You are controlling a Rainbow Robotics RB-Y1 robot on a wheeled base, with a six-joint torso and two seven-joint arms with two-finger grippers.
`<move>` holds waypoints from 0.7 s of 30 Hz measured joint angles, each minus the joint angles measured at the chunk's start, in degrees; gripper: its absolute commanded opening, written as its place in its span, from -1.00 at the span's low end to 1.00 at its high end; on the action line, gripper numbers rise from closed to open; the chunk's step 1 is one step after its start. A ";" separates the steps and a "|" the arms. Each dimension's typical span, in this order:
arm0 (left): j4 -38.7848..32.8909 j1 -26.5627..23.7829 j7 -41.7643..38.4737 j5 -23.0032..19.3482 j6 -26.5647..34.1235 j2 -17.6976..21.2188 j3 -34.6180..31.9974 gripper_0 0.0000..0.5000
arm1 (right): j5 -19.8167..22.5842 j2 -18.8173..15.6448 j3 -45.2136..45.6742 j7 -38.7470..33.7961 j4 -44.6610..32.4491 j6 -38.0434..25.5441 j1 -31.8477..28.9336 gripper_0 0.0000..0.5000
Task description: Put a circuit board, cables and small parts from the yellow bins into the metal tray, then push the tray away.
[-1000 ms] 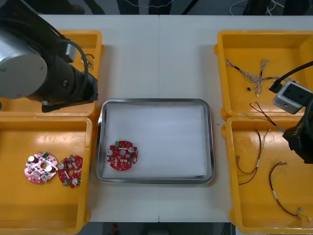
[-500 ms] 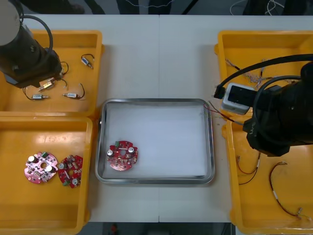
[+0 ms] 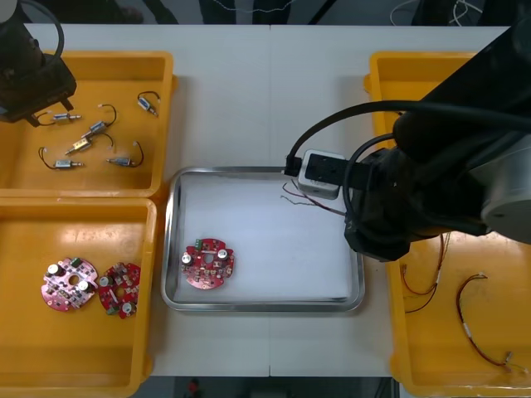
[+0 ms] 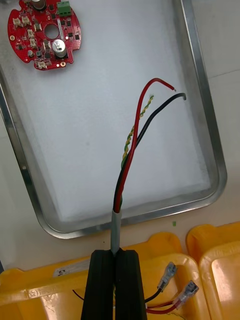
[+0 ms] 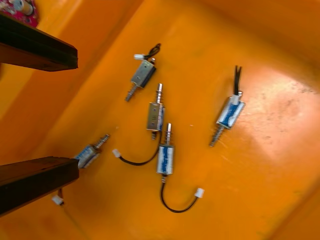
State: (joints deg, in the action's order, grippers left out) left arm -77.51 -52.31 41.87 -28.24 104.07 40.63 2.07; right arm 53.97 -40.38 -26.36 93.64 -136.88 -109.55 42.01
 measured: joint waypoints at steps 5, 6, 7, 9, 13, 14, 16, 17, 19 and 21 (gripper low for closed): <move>7.75 -2.38 0.00 0.66 -6.43 0.00 -0.61 1.00 | -7.05 0.96 -7.40 0.03 1.35 3.48 0.06 -1.00; 9.26 -2.74 0.00 0.87 -7.78 0.00 -0.83 1.00 | -8.68 1.12 -9.00 0.03 1.43 3.97 0.07 -1.00; 10.58 -3.02 0.00 1.06 -9.11 0.00 -1.04 1.00 | -9.84 1.29 -10.41 0.05 1.63 4.49 0.09 -1.00; 13.08 -3.43 0.00 1.51 -11.88 0.00 -1.49 1.00 | -11.14 1.77 -12.86 0.30 2.57 5.67 0.11 -1.00; 19.88 -4.67 0.00 1.96 -19.02 0.00 -1.92 1.00 | -13.94 3.28 -16.17 2.22 6.01 9.05 0.12 -1.00; 21.53 -5.03 0.00 1.97 -20.51 0.00 -1.92 1.00 | -14.88 3.62 -16.81 3.06 6.77 9.76 0.12 -1.00; 24.89 -5.72 0.00 1.98 -23.57 0.00 -1.92 1.00 | -16.27 4.15 -18.04 5.68 8.23 10.67 0.13 -1.00; 26.31 -6.02 0.00 1.98 -25.22 0.00 -1.92 1.00 | -16.75 4.32 -18.68 7.15 8.98 11.16 0.13 -1.00; 28.58 -6.45 0.00 1.98 -27.96 -0.01 -1.88 1.00 | -17.15 4.49 -19.92 9.05 10.33 12.35 0.13 -1.00; 30.59 -6.77 0.00 1.98 -30.72 -0.04 -1.76 1.00 | -17.19 4.51 -21.19 9.15 11.80 13.66 0.13 -1.00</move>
State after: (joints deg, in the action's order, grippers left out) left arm -46.93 -59.08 41.87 -26.26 73.35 40.59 0.32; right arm 36.78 -35.87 -47.55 102.79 -125.08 -95.89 42.15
